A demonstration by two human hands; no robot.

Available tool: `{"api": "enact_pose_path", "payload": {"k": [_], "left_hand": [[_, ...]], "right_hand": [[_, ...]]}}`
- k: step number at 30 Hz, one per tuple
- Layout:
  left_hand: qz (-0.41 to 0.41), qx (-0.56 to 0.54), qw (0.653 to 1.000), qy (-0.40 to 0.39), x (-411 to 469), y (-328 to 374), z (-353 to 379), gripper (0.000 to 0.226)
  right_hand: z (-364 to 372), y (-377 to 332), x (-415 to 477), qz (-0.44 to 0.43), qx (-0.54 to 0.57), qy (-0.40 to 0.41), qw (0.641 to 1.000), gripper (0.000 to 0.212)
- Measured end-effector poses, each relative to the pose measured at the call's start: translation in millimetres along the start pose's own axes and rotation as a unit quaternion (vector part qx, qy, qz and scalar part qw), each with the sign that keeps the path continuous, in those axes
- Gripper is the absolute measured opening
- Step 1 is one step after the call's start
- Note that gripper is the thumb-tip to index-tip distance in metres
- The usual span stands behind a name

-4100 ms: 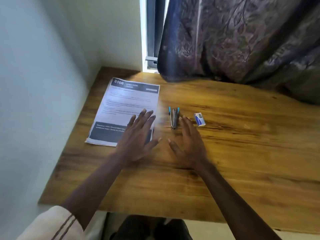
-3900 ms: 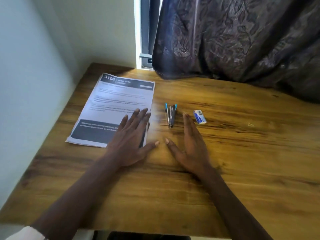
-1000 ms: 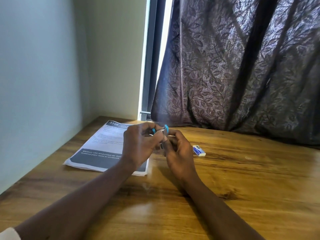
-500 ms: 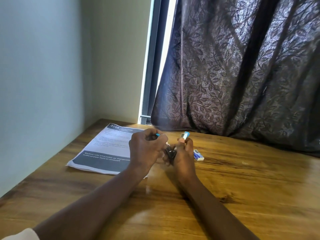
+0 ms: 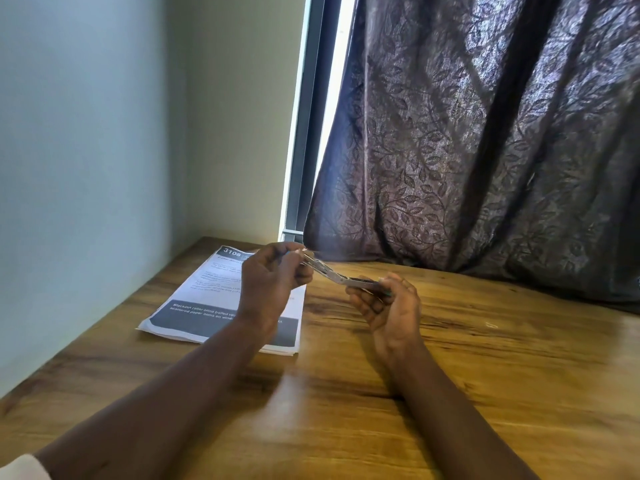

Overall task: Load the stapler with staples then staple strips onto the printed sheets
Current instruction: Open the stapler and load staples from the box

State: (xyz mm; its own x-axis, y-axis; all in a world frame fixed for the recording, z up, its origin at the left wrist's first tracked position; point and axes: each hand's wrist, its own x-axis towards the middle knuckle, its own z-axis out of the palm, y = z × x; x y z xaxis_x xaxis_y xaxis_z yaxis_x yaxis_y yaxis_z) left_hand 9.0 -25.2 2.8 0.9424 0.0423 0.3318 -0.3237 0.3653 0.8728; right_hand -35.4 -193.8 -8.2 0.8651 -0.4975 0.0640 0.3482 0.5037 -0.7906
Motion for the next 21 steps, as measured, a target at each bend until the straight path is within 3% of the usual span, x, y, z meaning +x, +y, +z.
{"api": "enact_pose_path", "payload": {"k": [3,6,8,10,13,16,21], "left_hand": [[-0.014,-0.007,1.0,0.016,10.1,-3.6,-9.3,0.013],[-0.002,-0.001,1.0,0.007,15.1,-4.4,-16.3,0.019],[0.023,0.019,0.999,-0.017,14.6,-2.2,-18.3,0.025],[0.05,0.042,0.996,-0.063,11.6,0.2,-18.1,0.033],[0.065,0.073,0.985,-0.143,7.2,-1.0,-16.2,0.036],[0.053,0.089,0.973,-0.205,2.9,-4.5,-12.6,0.028],[0.066,0.102,0.964,-0.237,2.3,-5.8,-13.3,0.021]], "right_hand": [[-3.2,-4.5,-1.3,0.058,-0.036,-0.009,0.998,0.013],[-4.2,-11.8,-4.5,0.081,-0.141,-0.056,0.985,0.02],[-5.1,-15.5,-5.4,0.022,-0.287,-0.098,0.953,0.02],[-6.8,-15.2,-6.3,-0.09,-0.422,-0.125,0.893,0.02],[-2.4,-8.1,-14.2,-0.183,-0.493,-0.172,0.833,0.029],[4.4,2.5,-24.6,-0.147,-0.486,-0.211,0.835,0.029],[7.0,2.7,-23.9,-0.113,-0.469,-0.199,0.853,0.022]]}}
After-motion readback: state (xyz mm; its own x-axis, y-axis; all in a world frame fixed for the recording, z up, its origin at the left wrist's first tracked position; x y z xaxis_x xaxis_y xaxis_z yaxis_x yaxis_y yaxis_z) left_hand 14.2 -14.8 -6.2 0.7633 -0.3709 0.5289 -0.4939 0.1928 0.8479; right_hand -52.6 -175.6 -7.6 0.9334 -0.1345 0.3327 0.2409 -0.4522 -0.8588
